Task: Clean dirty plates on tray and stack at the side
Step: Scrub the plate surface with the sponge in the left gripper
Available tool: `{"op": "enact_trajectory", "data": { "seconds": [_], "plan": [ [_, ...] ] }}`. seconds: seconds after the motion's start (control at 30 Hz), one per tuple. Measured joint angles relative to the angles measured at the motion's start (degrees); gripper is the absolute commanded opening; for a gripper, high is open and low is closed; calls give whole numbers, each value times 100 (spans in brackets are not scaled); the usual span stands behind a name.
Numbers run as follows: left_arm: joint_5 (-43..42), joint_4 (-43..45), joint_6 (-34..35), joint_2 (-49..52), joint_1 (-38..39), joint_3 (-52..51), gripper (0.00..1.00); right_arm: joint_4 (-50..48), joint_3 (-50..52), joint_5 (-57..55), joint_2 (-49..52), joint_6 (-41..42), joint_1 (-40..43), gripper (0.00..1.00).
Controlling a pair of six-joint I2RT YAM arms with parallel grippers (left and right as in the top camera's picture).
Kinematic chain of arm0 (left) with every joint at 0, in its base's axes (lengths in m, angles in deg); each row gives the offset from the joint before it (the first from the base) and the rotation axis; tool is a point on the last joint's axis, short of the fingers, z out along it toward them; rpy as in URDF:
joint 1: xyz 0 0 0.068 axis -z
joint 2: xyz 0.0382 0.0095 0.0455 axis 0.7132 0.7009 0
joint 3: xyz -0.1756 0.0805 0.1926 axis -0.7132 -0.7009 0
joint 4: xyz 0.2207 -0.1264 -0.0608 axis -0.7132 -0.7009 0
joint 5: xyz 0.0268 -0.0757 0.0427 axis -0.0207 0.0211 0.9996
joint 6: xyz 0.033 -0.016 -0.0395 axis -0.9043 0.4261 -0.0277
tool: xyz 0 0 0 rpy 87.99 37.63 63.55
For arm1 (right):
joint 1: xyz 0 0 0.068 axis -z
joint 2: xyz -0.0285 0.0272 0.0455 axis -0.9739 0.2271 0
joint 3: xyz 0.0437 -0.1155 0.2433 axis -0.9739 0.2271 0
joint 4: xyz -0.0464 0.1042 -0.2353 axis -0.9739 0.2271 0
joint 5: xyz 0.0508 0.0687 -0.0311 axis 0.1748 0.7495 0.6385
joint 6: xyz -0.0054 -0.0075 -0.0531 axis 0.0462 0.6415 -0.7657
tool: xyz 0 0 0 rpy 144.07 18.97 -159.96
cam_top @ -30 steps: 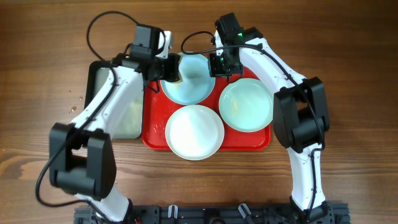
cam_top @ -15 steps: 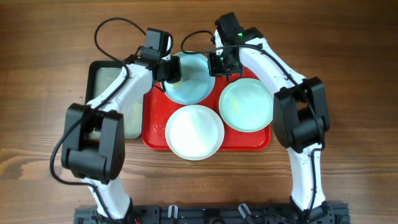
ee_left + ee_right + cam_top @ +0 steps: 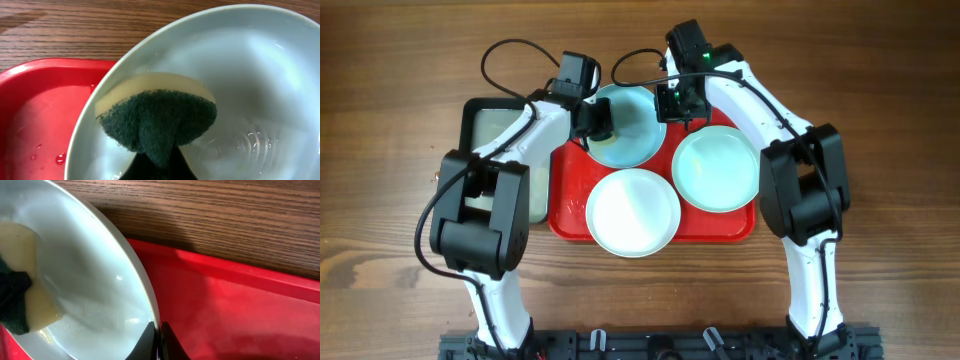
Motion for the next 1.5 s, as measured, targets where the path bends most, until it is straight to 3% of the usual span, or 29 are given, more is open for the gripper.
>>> {"op": "enact_trajectory", "data": {
  "seconds": [0.47, 0.73, 0.97, 1.2, 1.5],
  "plan": [
    [-1224, -22, 0, 146, -114, 63, 4, 7, 4, -151, 0, -2, 2, 4],
    [-1349, 214, -125, 101, -83, 44, 4, 2, 4, -125, 0, 0, -11, 4],
    [-767, 131, -138, -621, 11, -20, 4, 2, 4, -15, 0, 0, -111, 4],
    [136, -308, -153, -649, 11, -20, 4, 2, 4, -15, 0, 0, -111, 4],
    [546, -369, -201, -621, 11, -105, 4, 2, 4, -15, 0, 0, -111, 4]
  ]
}}
